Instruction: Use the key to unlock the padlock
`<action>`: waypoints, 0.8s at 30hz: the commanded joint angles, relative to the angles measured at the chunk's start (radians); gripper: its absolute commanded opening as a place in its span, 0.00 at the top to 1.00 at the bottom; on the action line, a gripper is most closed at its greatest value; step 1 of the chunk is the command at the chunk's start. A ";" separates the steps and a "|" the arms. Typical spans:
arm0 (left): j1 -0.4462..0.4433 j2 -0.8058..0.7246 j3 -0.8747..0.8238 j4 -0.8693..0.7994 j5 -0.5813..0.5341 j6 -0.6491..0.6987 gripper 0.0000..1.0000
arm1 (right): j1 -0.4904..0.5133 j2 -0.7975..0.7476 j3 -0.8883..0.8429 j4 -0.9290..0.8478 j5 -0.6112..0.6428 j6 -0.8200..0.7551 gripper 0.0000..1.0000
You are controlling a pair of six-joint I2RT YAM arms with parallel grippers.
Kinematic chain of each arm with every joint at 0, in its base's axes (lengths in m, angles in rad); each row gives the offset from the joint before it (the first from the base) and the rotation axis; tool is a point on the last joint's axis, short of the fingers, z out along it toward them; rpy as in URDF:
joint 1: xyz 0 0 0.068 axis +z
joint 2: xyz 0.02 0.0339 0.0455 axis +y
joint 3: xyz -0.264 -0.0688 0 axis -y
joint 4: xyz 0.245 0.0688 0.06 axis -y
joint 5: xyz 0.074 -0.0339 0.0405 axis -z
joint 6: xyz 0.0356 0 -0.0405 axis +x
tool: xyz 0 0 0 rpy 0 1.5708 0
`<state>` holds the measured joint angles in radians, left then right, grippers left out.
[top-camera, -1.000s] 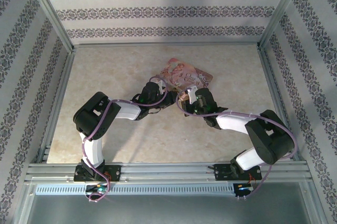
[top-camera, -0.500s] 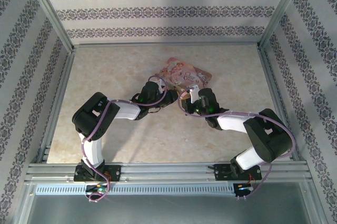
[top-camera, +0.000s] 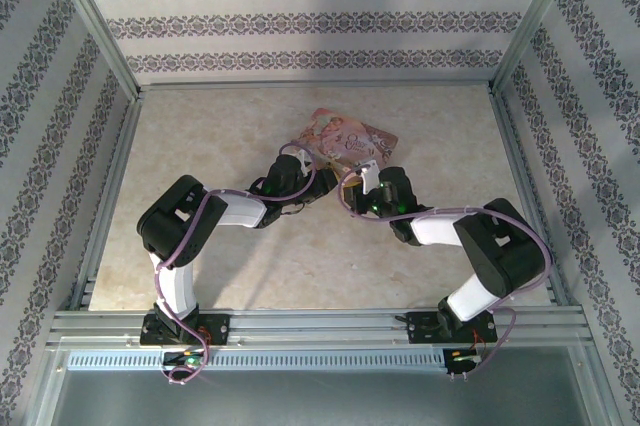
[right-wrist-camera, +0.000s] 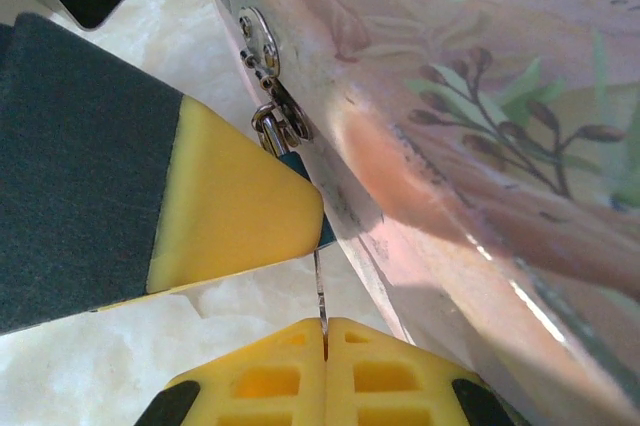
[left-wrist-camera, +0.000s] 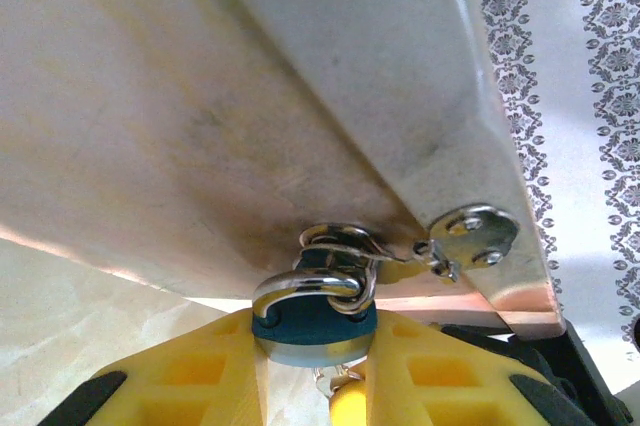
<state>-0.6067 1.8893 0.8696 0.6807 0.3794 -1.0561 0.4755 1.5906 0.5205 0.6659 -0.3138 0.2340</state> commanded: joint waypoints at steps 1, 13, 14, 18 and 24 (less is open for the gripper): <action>-0.025 -0.043 -0.004 0.036 0.094 -0.002 0.73 | -0.011 0.021 0.033 0.180 -0.112 0.050 1.00; -0.025 -0.032 -0.009 0.035 0.096 -0.001 0.73 | -0.053 0.044 0.042 0.196 -0.204 0.094 1.00; -0.025 -0.034 -0.009 0.033 0.097 0.001 0.73 | -0.058 0.046 0.044 0.196 -0.211 0.096 1.00; -0.025 -0.042 -0.014 0.027 0.103 0.004 0.73 | -0.069 0.042 0.043 0.198 -0.220 0.096 1.00; -0.025 -0.056 -0.017 0.023 0.121 -0.001 0.73 | -0.071 0.035 0.042 0.190 -0.196 0.066 1.00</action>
<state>-0.6064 1.8854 0.8650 0.6807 0.3798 -1.0561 0.4030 1.6352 0.5209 0.7300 -0.4892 0.3145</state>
